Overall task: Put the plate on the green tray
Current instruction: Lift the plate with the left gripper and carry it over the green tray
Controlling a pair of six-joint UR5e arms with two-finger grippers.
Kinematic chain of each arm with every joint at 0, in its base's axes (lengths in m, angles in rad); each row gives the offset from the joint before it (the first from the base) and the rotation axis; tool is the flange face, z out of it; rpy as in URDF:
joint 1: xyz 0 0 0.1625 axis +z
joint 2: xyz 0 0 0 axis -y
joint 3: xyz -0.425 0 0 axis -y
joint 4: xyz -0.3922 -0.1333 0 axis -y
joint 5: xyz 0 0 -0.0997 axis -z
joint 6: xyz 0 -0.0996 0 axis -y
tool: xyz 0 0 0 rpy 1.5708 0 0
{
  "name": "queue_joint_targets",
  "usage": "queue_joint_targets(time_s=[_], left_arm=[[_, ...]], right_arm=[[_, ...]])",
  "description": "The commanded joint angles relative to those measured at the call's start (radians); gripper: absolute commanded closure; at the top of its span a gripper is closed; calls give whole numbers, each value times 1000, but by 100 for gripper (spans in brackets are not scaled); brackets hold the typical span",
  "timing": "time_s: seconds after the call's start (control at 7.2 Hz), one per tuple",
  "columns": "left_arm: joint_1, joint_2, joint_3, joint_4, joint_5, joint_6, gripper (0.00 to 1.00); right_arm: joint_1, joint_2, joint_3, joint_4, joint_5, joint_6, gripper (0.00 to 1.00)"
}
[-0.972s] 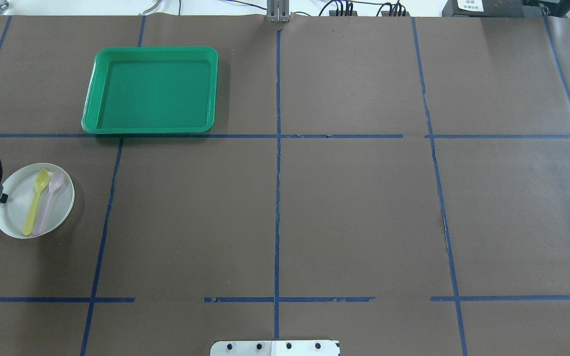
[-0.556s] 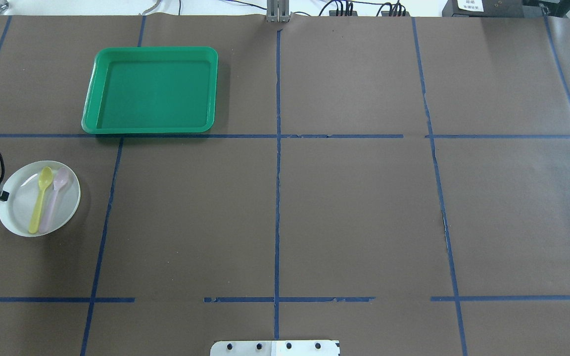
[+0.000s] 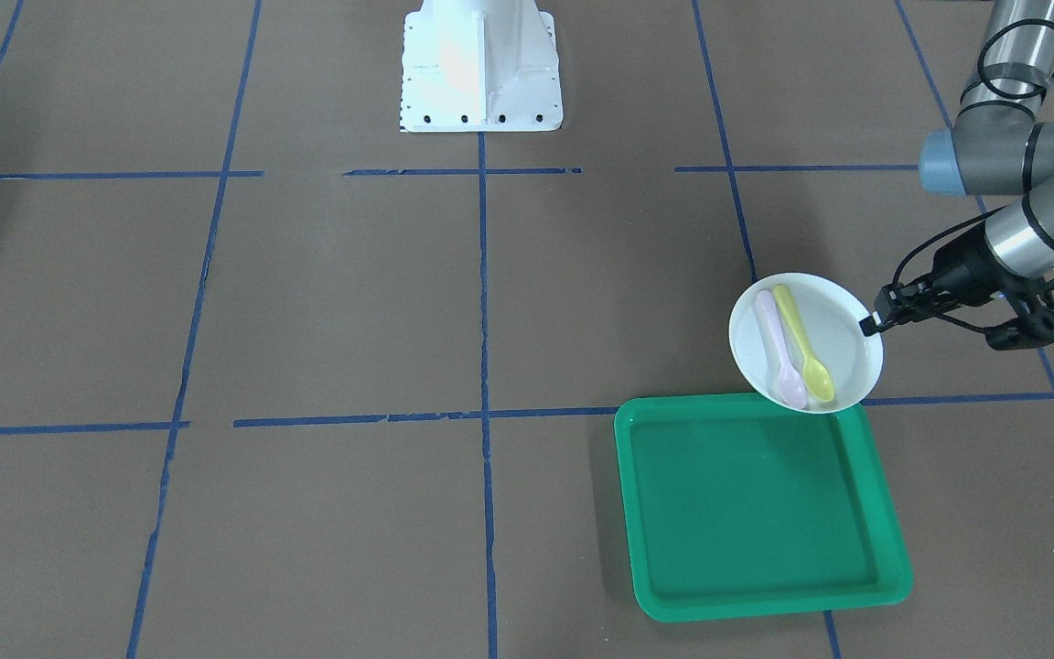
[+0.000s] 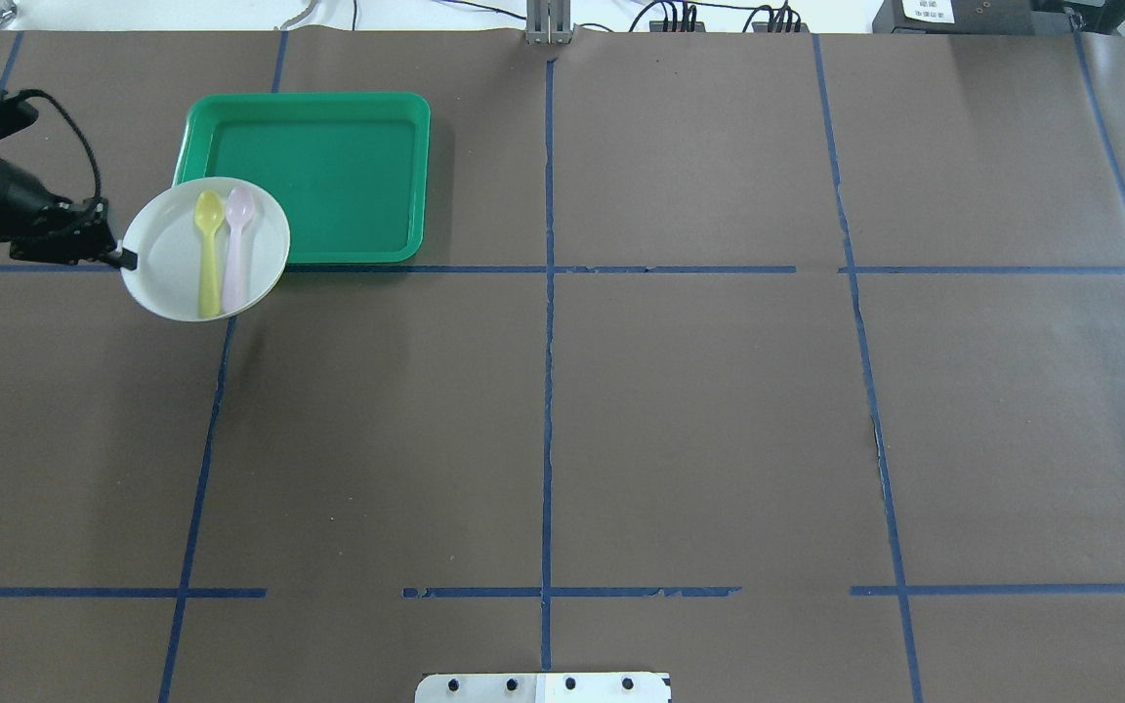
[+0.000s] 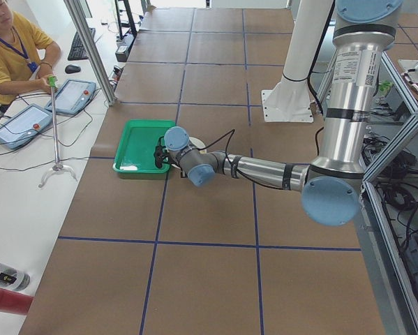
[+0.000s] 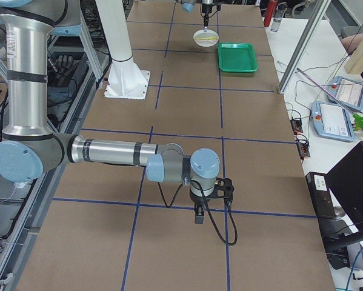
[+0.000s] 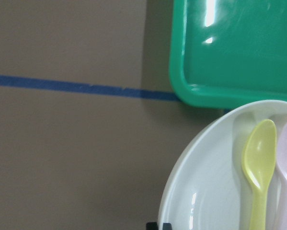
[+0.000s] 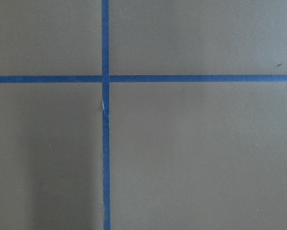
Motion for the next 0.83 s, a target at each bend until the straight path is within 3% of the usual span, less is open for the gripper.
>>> queue_joint_targets(time_s=[0.0, 0.28, 0.69], left_arm=[[3, -175, 201, 0, 16, -132, 100], [22, -284, 361, 0, 119, -181, 100], [65, -312, 451, -131, 179, -247, 100]], right_arm=[[0, 0, 0, 0, 0, 0, 0], [0, 0, 0, 0, 0, 0, 0], [0, 0, 0, 0, 0, -1, 0]])
